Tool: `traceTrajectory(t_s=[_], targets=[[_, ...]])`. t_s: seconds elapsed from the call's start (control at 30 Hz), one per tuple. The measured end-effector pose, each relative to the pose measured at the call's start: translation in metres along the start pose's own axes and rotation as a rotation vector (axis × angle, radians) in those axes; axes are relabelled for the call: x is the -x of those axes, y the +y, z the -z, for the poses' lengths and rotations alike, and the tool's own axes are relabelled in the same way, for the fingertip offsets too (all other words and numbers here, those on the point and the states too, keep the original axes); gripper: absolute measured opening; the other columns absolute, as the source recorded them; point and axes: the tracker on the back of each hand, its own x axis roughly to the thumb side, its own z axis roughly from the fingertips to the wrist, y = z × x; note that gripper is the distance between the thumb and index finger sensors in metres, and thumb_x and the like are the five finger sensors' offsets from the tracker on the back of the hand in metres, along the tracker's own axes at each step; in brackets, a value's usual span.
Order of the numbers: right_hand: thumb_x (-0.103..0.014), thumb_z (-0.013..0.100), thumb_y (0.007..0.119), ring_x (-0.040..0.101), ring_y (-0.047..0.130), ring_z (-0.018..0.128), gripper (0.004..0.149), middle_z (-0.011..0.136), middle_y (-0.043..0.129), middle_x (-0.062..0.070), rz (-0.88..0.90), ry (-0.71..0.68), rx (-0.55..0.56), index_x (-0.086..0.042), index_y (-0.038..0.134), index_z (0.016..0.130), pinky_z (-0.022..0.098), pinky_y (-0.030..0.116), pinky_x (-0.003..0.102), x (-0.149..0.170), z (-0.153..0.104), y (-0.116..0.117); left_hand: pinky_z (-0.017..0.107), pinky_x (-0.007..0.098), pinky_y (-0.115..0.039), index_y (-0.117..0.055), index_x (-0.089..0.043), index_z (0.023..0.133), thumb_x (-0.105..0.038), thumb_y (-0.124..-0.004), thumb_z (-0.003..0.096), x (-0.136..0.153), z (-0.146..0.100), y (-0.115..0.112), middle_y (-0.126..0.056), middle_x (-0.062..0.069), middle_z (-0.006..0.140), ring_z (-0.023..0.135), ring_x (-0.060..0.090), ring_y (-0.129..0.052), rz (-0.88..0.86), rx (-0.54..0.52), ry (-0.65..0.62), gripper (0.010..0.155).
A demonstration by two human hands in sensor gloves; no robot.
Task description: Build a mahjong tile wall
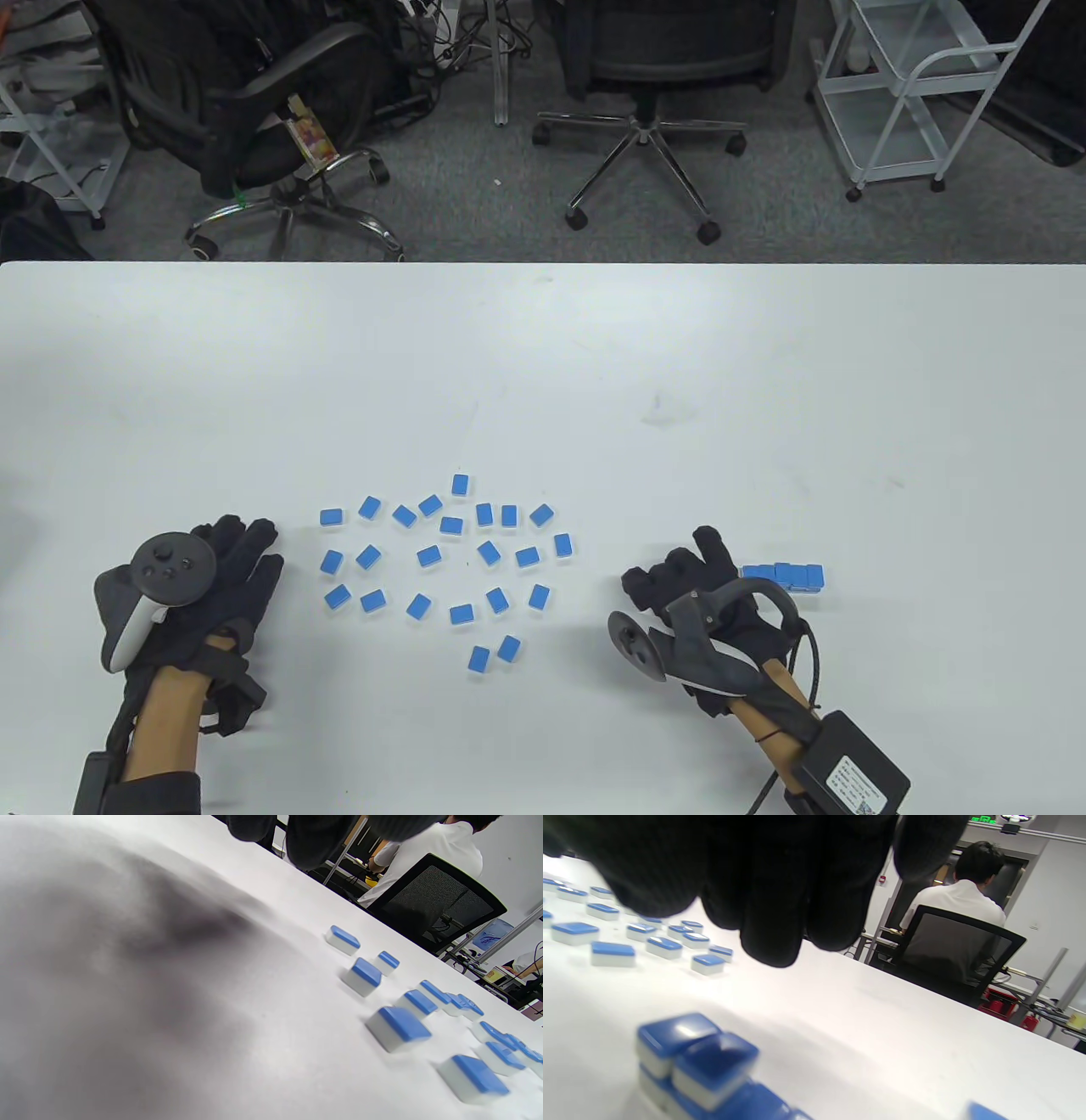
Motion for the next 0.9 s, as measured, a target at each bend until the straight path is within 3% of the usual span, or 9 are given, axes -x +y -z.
traceTrajectory(t_s=[0.23, 0.4, 0.6, 0.9], targets=[[-0.051, 0.030, 0.081, 0.030, 0.085, 0.086, 0.064, 0.090, 0.089, 0.001, -0.176, -0.126, -0.098, -0.030, 0.069, 0.090, 0.070, 0.060, 0.058, -0.073, 0.030, 0.002, 0.082, 0.061, -0.018, -0.046, -0.040, 0.114, -0.061, -0.052, 0.0523, -0.001, 0.000, 0.000, -0.024, -0.003, 0.125, 0.116, 0.027, -0.014, 0.001, -0.004, -0.015, 0.066], [-0.049, 0.030, 0.082, 0.030, 0.088, 0.083, 0.063, 0.088, 0.090, 0.001, -0.250, -0.121, -0.141, -0.030, 0.071, 0.089, 0.068, 0.064, 0.057, -0.105, 0.062, 0.009, 0.082, 0.061, -0.020, -0.047, -0.040, 0.114, -0.061, -0.052, 0.0523, 0.000, 0.001, -0.001, -0.026, -0.002, 0.125, 0.117, 0.028, -0.016, -0.009, 0.008, -0.018, 0.066], [-0.045, 0.028, 0.088, 0.024, 0.098, 0.072, 0.050, 0.073, 0.101, -0.004, -0.256, -0.117, -0.116, -0.029, 0.085, 0.075, 0.064, 0.071, 0.052, -0.113, 0.075, 0.016, 0.082, 0.061, -0.021, -0.049, -0.039, 0.114, -0.061, -0.052, 0.0524, -0.001, 0.001, -0.001, -0.028, -0.002, 0.125, 0.117, 0.028, -0.017, -0.017, 0.012, -0.025, 0.066], [-0.045, 0.024, 0.094, 0.023, 0.097, 0.073, 0.051, 0.073, 0.099, -0.006, -0.254, -0.148, -0.157, -0.032, 0.083, 0.072, 0.067, 0.068, 0.055, -0.101, 0.057, 0.018, 0.082, 0.061, -0.021, -0.049, -0.039, 0.114, -0.061, -0.052, 0.0525, -0.002, 0.001, -0.001, -0.029, -0.002, 0.126, 0.117, 0.028, -0.017, -0.013, 0.009, -0.033, 0.065]])
